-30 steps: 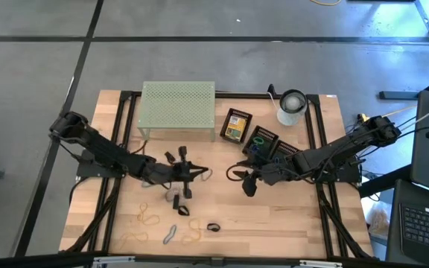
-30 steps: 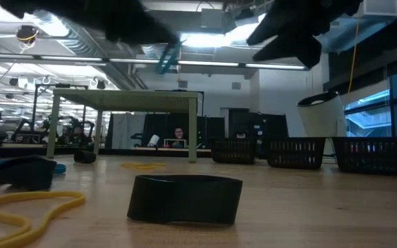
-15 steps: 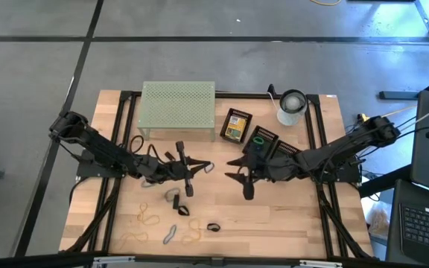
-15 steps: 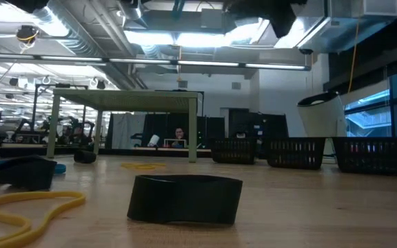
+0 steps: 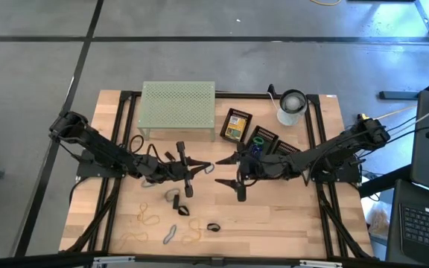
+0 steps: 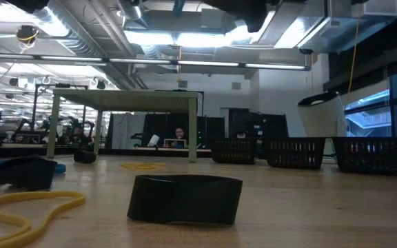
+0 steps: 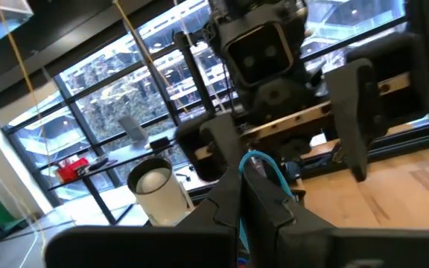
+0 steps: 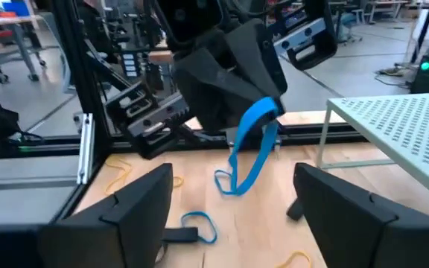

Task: Pick & Place Office Desk Supplies
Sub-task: Put the blue rubber band into the bottom black bin

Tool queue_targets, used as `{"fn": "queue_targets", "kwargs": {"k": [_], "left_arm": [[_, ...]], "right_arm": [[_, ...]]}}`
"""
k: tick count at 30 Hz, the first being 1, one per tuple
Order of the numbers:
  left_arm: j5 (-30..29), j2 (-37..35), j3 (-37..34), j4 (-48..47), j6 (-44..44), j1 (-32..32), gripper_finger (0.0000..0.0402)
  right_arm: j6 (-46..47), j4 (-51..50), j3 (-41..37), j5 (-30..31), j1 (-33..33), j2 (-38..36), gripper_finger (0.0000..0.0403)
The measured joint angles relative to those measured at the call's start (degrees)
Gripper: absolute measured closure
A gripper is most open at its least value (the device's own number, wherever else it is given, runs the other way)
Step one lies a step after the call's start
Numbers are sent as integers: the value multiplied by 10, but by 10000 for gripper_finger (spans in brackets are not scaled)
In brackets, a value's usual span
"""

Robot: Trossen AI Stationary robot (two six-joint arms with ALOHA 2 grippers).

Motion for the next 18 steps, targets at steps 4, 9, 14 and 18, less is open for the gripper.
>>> {"fn": "queue_targets", "kwargs": {"k": [4, 9, 14, 18], "left_arm": [[11, 0, 0, 0, 0, 4, 399], [12, 0, 0, 0, 0, 20, 399], [12, 0, 0, -4, 0, 33, 400], [12, 0, 0, -6, 0, 37, 399]], "right_arm": [[13, 41, 0, -48, -14, 18, 116], [26, 93, 0, -74, -22, 47, 119], [23, 129, 0, -74, -24, 68, 125], [35, 129, 0, -68, -24, 68, 139]]}}
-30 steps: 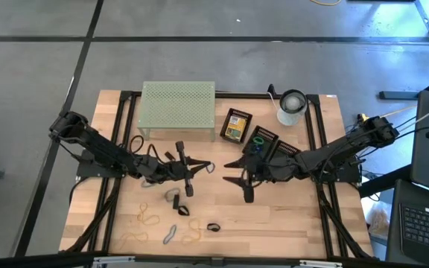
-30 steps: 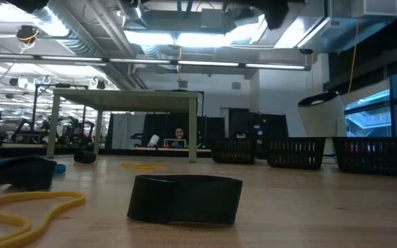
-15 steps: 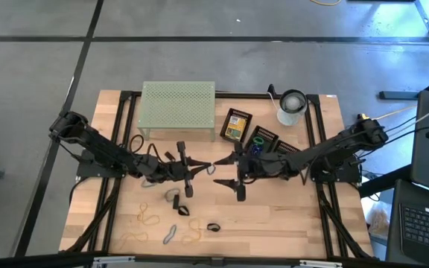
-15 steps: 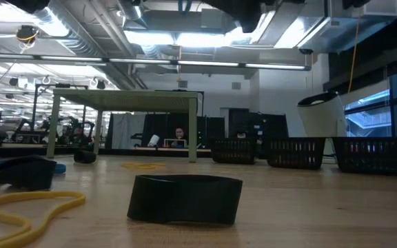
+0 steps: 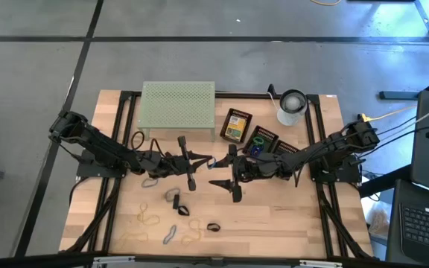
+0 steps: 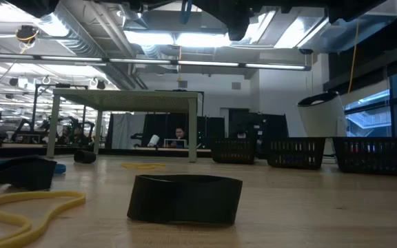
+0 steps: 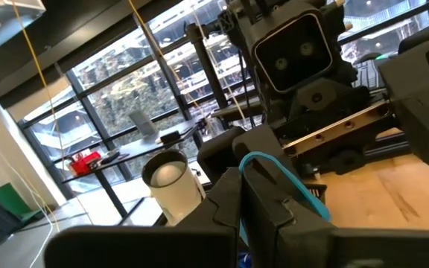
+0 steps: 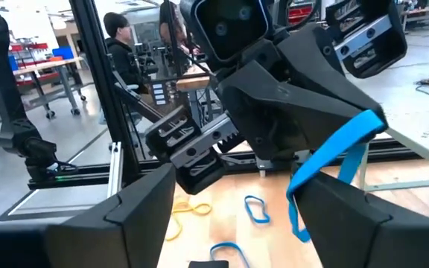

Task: Pick & Place Office Desk Supplies
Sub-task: Put the blue rubber band into the bottom black bin

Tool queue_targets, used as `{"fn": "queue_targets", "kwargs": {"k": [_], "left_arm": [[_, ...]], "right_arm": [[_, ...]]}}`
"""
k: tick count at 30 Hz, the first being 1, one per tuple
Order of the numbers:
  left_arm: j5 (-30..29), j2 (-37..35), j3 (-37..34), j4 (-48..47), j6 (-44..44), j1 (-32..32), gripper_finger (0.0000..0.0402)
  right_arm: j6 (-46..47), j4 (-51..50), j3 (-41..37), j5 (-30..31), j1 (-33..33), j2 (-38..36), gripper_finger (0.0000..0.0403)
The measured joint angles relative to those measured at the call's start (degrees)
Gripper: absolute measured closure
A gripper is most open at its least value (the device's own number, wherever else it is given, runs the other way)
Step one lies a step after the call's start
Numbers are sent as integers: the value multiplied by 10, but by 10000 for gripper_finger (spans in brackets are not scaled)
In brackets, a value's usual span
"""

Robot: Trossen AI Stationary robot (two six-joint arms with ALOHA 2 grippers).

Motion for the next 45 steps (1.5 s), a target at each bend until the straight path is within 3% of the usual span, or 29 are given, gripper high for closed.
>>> {"fn": "queue_targets", "kwargs": {"k": [6, 14, 16, 22, 28, 36, 45], "left_arm": [[0, 0, 0, -1, 0, 0, 399], [0, 0, 0, -1, -2, 0, 396], [0, 0, 0, -1, -8, 0, 396], [-11, 0, 0, 0, -30, -1, 382], [-16, 0, 0, -21, -51, -8, 310], [-58, 0, 0, -140, -175, -35, 229], [-62, 0, 0, -275, -324, -62, 224]], "right_arm": [[22, 1, 0, 5, 0, 0, 208], [24, 1, 0, 5, -1, 0, 369], [25, 1, 0, 5, -1, 0, 392], [53, -9, 0, 0, -6, 0, 396], [77, -86, 0, 0, -25, -28, 399], [120, -292, 0, 3, -44, -108, 401], [270, -660, 1, 14, -39, -232, 400]]}}
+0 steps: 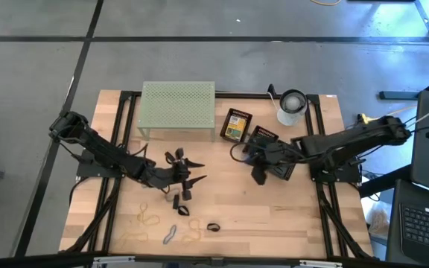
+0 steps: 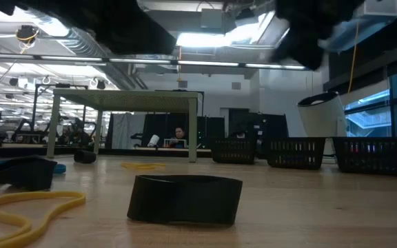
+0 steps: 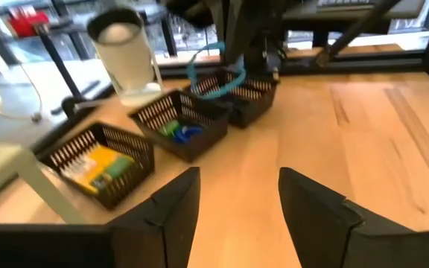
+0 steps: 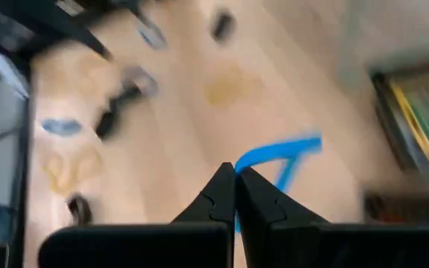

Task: Pick & Place Office Desk Supplies
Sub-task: Put the blue rubber band into the bottom black bin

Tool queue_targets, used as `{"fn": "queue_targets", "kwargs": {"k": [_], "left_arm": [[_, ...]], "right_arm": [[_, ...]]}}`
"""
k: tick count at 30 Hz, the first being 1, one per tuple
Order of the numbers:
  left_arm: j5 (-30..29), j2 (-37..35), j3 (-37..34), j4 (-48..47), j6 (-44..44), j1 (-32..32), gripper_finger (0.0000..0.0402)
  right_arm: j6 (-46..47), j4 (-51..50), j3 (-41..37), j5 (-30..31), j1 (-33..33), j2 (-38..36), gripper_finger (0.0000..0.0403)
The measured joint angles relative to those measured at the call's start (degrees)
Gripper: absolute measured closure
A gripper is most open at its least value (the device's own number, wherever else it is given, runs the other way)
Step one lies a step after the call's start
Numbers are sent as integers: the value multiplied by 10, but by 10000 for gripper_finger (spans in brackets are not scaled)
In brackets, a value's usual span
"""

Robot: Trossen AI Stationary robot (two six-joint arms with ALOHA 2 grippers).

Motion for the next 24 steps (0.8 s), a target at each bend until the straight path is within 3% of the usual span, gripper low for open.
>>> {"fn": "queue_targets", "kwargs": {"k": [5, 10, 17, 24], "left_arm": [[0, 0, 0, -21, -37, -13, 230], [-6, 0, 0, -21, -39, -19, 229], [-19, 0, 0, -51, -76, -16, 216], [-16, 0, 0, -158, -165, -13, 200]], "right_arm": [[120, -217, 0, 3, 2, -38, 398], [206, -361, 0, -11, 2, -32, 398], [233, -405, 0, -19, 2, -20, 397], [235, -407, -1, -16, -1, -2, 389]]}}
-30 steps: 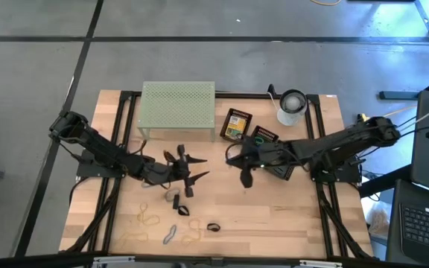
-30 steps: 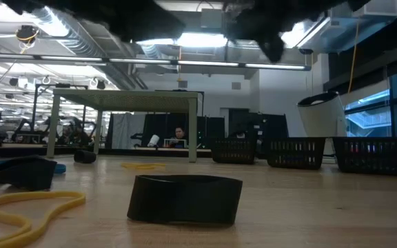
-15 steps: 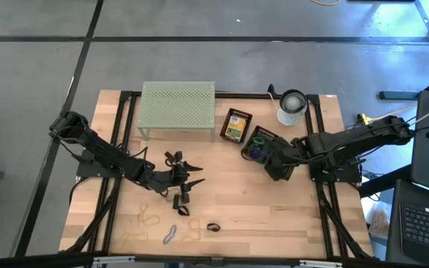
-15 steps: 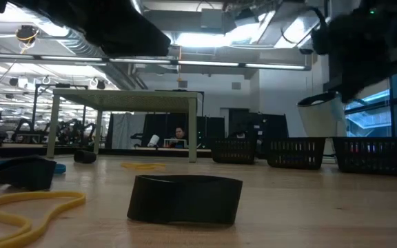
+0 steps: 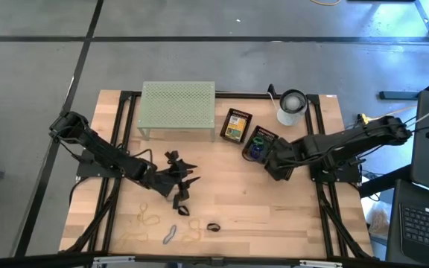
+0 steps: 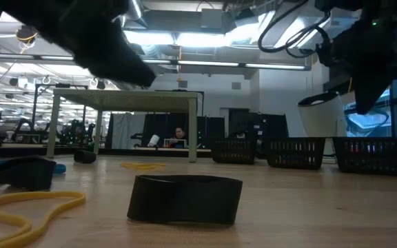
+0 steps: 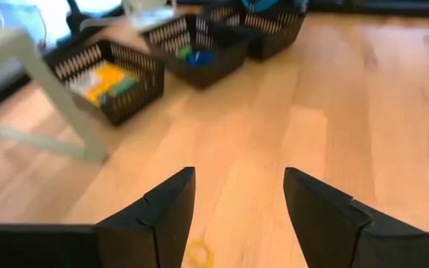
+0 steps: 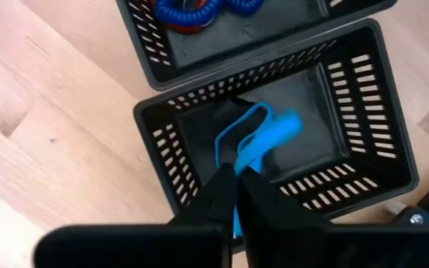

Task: Pick & Place Office Desk Supplies
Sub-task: Put the blue rubber band into the bottom black bin

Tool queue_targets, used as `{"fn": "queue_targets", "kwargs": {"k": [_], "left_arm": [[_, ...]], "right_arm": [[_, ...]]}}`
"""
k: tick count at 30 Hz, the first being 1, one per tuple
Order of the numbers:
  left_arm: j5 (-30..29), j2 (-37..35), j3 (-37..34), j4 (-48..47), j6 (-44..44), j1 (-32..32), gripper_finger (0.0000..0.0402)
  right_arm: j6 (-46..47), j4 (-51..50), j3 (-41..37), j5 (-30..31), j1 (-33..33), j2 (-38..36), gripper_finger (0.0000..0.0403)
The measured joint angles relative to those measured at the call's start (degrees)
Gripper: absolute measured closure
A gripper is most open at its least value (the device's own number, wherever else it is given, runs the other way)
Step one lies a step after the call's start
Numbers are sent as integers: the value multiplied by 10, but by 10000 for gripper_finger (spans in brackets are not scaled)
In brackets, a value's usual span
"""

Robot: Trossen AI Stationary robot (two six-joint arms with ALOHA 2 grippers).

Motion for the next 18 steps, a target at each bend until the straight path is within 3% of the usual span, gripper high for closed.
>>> {"fn": "queue_targets", "kwargs": {"k": [9, 18], "left_arm": [[94, 0, 0, -67, -75, 0, 198], [275, 0, 0, -93, -97, 0, 198]], "right_arm": [[-1, -4, 0, 2, 0, 19, 306], [-3, -31, 0, 2, 0, 20, 225]]}}
